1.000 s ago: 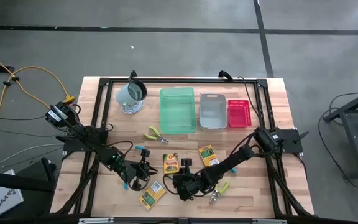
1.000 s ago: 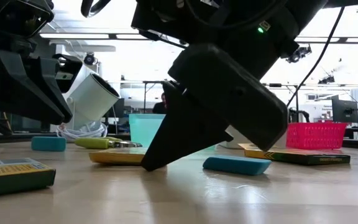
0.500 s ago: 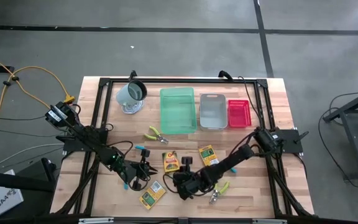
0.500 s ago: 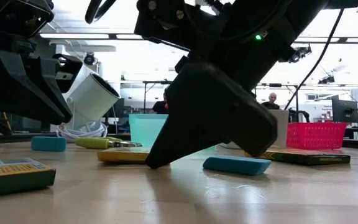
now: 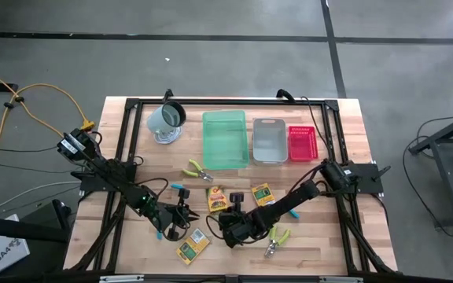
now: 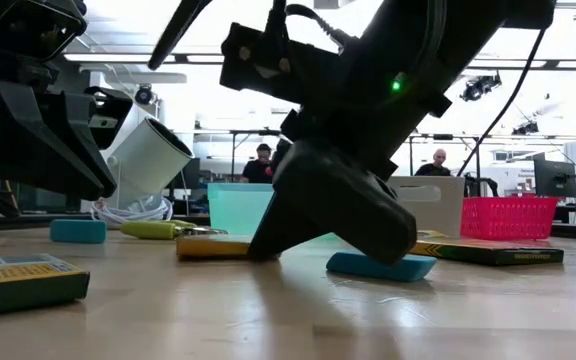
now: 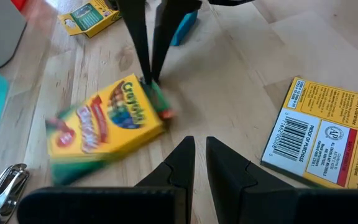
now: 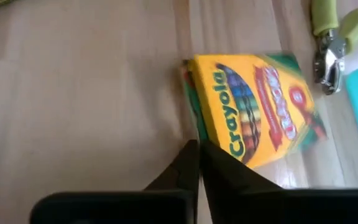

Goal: Pick & Place School Supplies
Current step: Put the top left yellow crayon box into the green bin

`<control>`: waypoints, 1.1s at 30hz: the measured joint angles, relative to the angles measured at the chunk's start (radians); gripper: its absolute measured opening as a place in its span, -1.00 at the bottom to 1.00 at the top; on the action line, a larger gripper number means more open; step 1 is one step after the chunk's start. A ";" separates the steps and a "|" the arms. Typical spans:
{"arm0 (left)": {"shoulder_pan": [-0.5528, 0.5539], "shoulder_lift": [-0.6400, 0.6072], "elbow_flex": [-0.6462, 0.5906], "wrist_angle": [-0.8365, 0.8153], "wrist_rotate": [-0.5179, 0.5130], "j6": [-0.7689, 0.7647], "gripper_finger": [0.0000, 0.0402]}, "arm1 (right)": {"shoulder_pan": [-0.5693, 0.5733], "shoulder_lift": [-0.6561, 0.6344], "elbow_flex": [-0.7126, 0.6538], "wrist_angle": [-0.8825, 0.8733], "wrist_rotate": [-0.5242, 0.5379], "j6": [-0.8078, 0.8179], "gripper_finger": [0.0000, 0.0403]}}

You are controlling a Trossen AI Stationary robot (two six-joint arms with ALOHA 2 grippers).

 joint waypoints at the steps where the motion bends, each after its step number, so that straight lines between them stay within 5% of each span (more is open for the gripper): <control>1: 0.000 0.000 0.000 0.000 0.000 0.000 -0.82 | 0.000 0.000 0.000 0.001 0.000 0.000 -0.97; 21: 0.000 0.000 0.000 0.005 0.000 -0.003 -0.82 | 0.023 -0.091 0.002 0.007 0.171 -0.049 -0.99; 33: 0.000 0.000 0.000 0.008 0.000 0.000 -0.82 | -0.035 -0.210 0.002 0.002 0.175 -0.081 -0.99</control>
